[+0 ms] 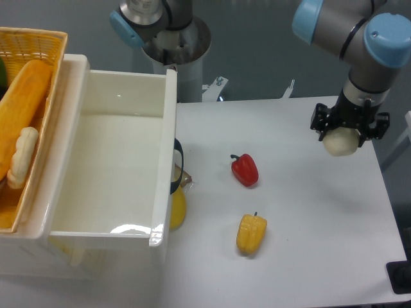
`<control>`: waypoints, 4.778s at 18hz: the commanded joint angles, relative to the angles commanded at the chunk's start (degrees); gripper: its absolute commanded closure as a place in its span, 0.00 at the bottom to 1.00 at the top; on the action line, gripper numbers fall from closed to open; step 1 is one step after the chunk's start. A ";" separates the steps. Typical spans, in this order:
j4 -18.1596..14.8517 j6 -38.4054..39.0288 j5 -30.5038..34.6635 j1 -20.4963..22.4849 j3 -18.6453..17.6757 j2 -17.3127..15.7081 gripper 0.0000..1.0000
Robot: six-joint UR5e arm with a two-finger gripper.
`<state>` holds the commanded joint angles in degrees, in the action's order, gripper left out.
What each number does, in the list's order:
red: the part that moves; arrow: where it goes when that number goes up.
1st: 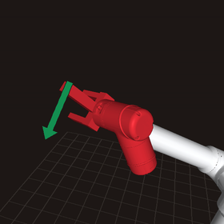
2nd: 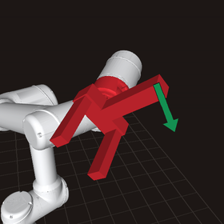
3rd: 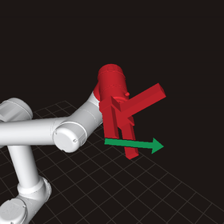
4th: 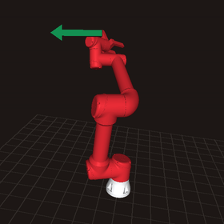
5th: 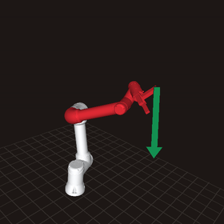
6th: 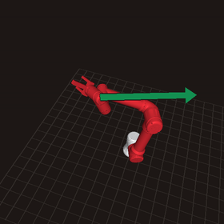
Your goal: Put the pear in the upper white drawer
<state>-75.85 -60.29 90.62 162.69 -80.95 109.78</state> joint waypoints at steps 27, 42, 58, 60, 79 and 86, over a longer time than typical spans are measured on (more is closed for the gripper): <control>-6.86 19.68 -14.49 -11.60 -6.85 -23.55 0.91; 0.34 28.03 -16.44 -22.67 -6.94 -18.11 0.91; 5.71 34.19 -15.12 -32.08 -6.42 -10.20 0.90; 5.71 34.54 -14.77 -32.78 -6.24 -10.20 0.90; 5.80 34.28 -12.92 -37.70 -6.24 -6.59 0.00; 6.15 34.10 -12.92 -37.09 -3.44 -8.09 0.00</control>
<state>-69.70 -26.19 77.70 125.59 -84.38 101.69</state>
